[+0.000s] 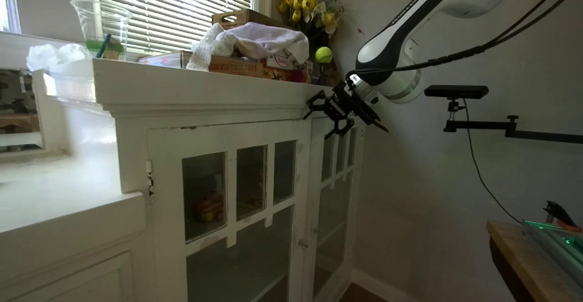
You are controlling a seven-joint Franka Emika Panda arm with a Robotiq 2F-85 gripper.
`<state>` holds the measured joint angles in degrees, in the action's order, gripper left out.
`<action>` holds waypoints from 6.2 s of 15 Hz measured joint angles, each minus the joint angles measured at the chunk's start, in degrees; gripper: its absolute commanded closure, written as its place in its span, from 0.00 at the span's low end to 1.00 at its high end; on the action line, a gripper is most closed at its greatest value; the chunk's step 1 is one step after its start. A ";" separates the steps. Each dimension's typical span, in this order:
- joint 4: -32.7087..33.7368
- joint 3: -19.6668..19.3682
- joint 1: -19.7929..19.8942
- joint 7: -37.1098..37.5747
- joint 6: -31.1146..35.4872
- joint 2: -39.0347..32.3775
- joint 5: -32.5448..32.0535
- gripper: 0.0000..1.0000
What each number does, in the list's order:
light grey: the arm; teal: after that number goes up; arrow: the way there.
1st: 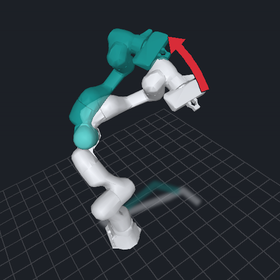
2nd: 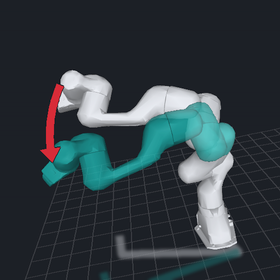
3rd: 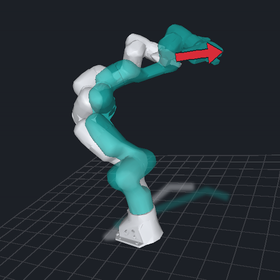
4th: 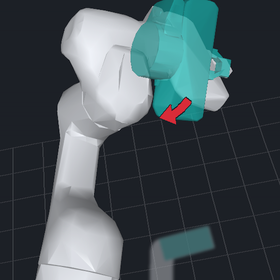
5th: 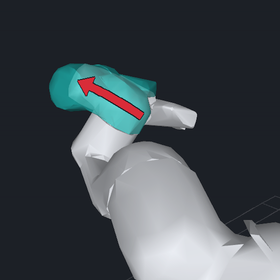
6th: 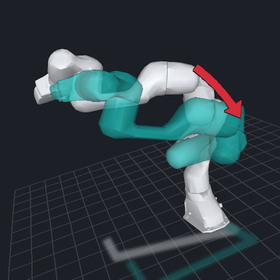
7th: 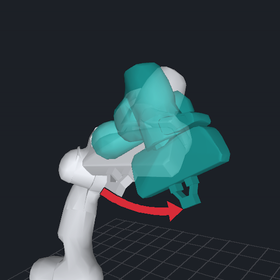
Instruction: Open the left cabinet door
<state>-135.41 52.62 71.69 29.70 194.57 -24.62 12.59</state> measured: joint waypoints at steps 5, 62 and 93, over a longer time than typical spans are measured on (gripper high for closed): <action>0.33 -0.07 0.26 0.08 -2.81 1.18 0.01 0.00; -21.06 64.23 69.62 28.22 -39.64 -2.18 -32.24 0.00; -9.43 49.55 51.67 38.83 -47.51 -23.45 -68.64 0.00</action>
<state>-144.84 102.16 123.36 68.53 147.06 -48.07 -56.05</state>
